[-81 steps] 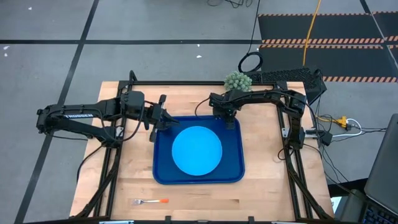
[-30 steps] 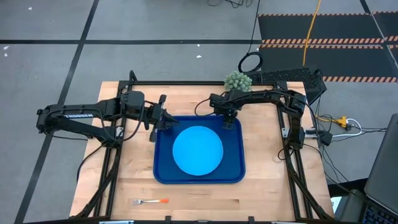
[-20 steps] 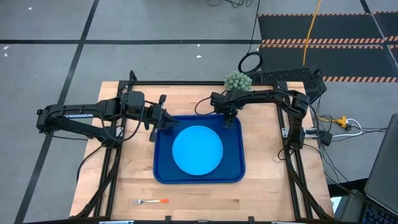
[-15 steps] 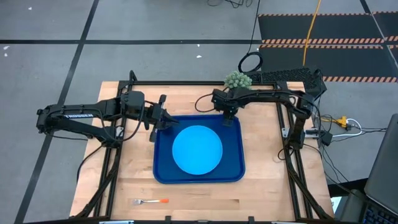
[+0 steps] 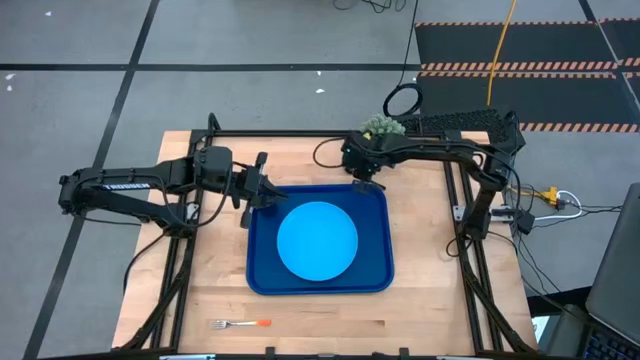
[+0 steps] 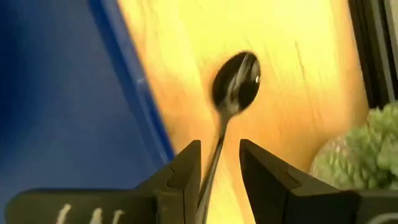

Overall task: Pick and place plate/cup/fork/spoon on tray
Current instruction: Put the black spoon beside the light blue plate on the dark blue tray

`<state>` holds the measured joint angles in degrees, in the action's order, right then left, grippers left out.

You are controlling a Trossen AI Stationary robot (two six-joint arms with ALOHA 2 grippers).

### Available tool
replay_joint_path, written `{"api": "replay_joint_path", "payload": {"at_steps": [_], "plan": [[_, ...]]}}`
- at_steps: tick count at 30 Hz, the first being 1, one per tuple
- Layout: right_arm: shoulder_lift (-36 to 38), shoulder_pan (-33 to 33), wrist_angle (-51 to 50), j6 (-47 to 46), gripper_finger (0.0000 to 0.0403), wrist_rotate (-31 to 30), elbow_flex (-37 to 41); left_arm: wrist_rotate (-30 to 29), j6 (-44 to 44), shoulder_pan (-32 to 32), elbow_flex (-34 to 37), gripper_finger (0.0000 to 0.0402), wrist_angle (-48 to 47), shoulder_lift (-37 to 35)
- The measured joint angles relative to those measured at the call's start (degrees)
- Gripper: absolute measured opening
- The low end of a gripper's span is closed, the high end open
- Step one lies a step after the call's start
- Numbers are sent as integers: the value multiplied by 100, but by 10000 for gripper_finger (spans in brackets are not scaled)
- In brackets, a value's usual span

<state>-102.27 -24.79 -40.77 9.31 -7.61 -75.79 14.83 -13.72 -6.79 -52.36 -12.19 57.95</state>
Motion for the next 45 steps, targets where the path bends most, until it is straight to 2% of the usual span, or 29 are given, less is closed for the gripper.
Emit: {"api": "replay_joint_path", "payload": {"at_steps": [9, 11, 13, 22, 35, 45], "plan": [[-512, -490, 41, 239, 100, 47, 4, -2, -59, 0, 0, 44, 2, 0], [-553, -527, 78, 228, 100, 300, 4, -2, -61, 0, 0, 44, 2, 0], [-569, -526, 136, 184, 100, 495, 4, -2, -78, 0, 0, 44, 1, 0], [-569, -477, 199, 126, 100, 615, 4, -99, -120, 0, 0, 44, -2, 0], [-569, -131, 197, 360, 100, 613, 4, -128, -103, 0, 0, 44, -4, 0], [-569, -298, 482, 316, 100, 474, 186, -140, -81, 0, 0, 44, -7, 0]]}}
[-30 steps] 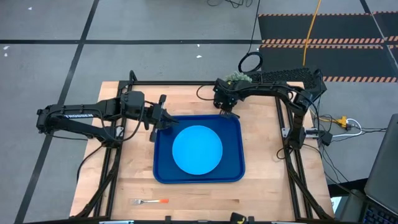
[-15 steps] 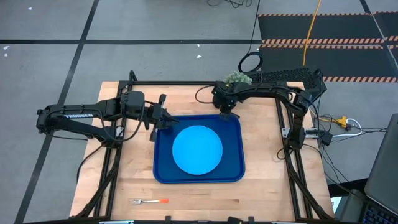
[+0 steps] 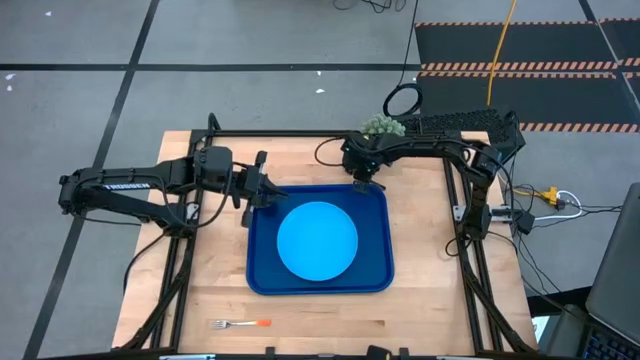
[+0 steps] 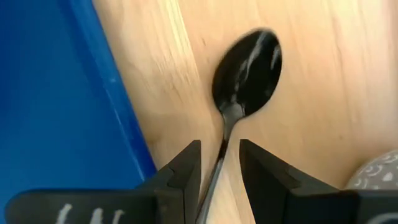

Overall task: Pick and place plate/cup/fork/spoon on tray
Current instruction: Put the black spoon beside the light blue plate on the dark blue tray

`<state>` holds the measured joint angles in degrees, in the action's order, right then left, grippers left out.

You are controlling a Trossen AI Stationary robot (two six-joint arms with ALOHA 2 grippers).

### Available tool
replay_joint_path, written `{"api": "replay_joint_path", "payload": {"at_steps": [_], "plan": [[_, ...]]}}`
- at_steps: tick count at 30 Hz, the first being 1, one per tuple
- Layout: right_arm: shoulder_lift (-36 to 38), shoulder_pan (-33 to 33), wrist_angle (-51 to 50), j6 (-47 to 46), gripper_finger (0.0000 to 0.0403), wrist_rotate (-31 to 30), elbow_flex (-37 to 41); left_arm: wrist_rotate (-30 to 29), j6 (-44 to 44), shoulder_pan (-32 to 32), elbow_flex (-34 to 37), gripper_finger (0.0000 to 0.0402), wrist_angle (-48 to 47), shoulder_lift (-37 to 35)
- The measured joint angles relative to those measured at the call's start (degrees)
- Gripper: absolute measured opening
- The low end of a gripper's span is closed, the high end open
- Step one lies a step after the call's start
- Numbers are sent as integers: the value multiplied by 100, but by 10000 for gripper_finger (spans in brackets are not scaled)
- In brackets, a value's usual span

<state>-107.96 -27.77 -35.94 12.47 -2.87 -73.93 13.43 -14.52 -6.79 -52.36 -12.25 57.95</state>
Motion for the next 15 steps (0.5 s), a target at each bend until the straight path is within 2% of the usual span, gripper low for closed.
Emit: {"api": "replay_joint_path", "payload": {"at_steps": [7, 15], "plan": [[12, -35, 732, 45, 100, 0, 604, -4, -19, 0, 0, 44, -2, 0], [17, -107, 845, 164, 99, 4, 649, -93, -37, 0, 0, 44, 0, 0]]}}
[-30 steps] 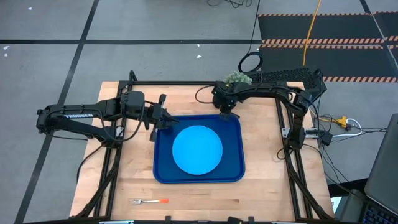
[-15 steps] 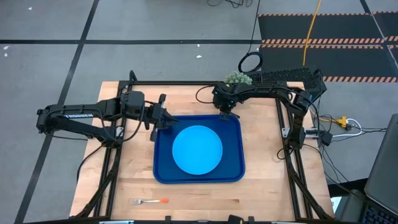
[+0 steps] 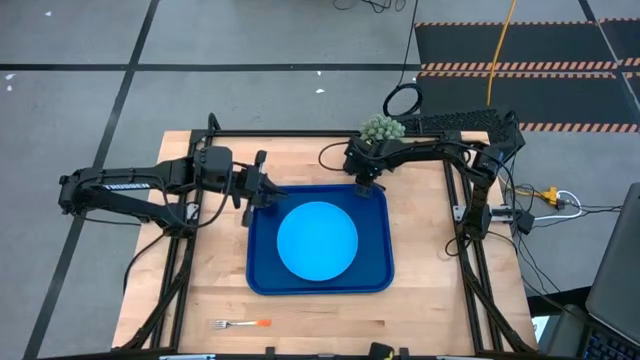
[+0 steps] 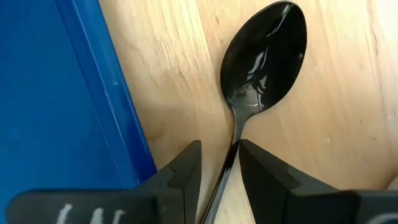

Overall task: Pick and place plate/cup/fork/spoon on tray
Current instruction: Put the black spoon beside the light blue plate on the dark blue tray

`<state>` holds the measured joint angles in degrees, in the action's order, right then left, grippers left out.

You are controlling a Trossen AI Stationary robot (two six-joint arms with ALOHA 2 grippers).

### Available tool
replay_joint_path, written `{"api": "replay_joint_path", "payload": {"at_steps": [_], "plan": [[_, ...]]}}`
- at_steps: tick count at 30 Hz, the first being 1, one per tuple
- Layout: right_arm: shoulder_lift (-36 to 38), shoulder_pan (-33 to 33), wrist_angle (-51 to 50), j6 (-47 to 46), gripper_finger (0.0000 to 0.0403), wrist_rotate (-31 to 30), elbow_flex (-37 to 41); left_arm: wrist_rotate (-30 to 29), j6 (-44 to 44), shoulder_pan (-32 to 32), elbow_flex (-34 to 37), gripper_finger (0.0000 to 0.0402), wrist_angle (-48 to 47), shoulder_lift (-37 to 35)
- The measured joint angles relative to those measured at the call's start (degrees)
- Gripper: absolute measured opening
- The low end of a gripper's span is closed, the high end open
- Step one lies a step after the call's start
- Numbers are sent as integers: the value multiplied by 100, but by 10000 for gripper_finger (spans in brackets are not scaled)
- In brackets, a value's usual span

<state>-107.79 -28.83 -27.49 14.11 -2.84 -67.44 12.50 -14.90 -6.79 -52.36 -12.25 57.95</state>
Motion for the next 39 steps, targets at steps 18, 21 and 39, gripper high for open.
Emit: {"api": "replay_joint_path", "payload": {"at_steps": [18, 21, 39], "plan": [[-65, -179, 370, 27, 84, 1, 148, -25, 16, -2, 0, 44, 2, 0], [-68, -191, 569, -80, 84, -6, 305, -25, 13, -2, 0, 44, 2, 0], [-79, -208, 586, -60, 12, 3, 466, -58, -6, 0, 0, 44, 2, 0]]}}
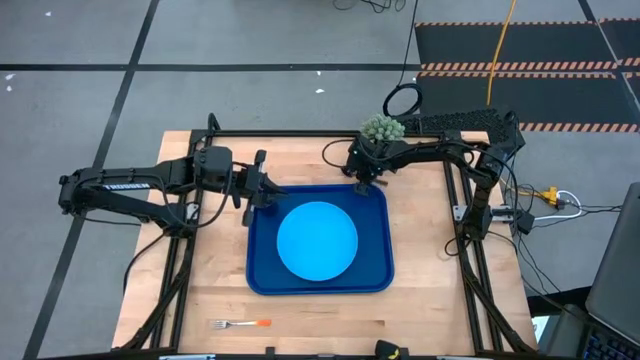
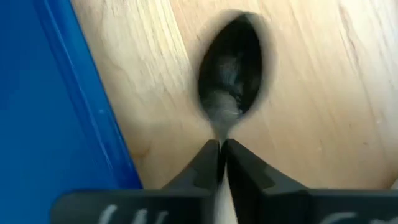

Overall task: Pick and place plate/cup/fork/spoon on tray
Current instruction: Put the black spoon beside the light blue plate on the dark blue tray

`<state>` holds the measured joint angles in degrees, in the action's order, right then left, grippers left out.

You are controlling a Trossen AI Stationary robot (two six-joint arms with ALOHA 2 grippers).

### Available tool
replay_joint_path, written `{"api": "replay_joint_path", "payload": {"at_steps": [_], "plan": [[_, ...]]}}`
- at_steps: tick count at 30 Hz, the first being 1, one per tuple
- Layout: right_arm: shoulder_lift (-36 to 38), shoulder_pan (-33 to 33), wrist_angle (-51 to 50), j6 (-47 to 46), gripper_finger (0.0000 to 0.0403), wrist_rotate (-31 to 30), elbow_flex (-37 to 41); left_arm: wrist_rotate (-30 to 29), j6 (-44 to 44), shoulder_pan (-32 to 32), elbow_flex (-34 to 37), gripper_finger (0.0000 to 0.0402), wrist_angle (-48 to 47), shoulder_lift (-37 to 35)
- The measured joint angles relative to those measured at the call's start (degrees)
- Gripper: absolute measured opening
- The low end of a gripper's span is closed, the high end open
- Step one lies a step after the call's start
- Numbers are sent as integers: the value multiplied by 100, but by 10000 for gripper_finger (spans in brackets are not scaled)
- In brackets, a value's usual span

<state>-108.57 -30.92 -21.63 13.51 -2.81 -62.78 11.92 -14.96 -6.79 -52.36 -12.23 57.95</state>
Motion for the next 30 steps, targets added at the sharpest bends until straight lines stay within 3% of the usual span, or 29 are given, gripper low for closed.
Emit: {"api": "replay_joint_path", "payload": {"at_steps": [9, 19, 25, 30], "plan": [[144, 1, 155, 82, 2, -58, 12, 0, -2, -2, 0, 44, 0, 0], [1047, 92, 330, 71, 1, -424, 17, -6, -37, -1, 0, 44, -5, 0], [1678, 248, 165, -429, 0, 4, 15, -7, -37, -1, 0, 44, -9, 0], [2219, 502, -696, -1210, 0, 137, 13, -205, -37, 0, 0, 44, 54, 0]]}}
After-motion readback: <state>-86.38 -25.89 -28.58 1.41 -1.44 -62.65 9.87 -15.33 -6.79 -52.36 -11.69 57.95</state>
